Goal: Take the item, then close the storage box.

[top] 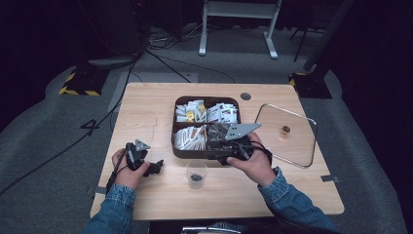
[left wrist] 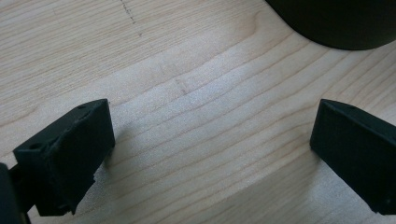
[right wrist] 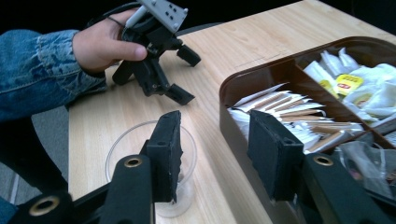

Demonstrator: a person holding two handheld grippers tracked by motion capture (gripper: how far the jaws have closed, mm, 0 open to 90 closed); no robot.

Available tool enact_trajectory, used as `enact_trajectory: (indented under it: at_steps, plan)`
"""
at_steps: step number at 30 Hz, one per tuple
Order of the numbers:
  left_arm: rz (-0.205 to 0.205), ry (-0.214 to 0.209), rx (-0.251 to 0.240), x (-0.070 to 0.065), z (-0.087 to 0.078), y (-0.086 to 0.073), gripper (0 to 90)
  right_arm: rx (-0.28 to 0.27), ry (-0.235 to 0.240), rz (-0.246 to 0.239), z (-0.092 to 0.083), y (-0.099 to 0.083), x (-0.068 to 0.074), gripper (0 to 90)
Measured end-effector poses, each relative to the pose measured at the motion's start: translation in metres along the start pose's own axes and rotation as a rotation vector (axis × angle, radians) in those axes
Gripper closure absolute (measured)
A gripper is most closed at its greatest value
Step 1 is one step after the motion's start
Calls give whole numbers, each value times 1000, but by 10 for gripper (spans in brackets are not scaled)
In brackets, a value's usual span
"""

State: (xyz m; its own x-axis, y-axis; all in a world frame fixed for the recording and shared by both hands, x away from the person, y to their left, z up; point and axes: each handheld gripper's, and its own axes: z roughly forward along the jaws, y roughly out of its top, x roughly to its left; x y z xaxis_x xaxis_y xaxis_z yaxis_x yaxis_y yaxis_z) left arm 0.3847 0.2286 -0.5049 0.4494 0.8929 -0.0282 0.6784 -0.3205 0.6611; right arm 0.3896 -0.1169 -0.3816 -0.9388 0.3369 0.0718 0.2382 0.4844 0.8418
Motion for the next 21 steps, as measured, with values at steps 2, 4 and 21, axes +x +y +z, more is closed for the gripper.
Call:
enact_trajectory:
  at_steps: [2, 4, 21]
  plan:
    - [1, 2, -1, 0, 0, 0, 2, -9, -5, 5, -3, 0, -2, 544]
    - [-1, 3, -1, 0, 0, 0, 2, -18, -20, 10, -8, 0, -6, 535]
    - [0, 2, -3, 0, 0, 0, 2, -121, -242, 132, -64, -9, -67, 503]
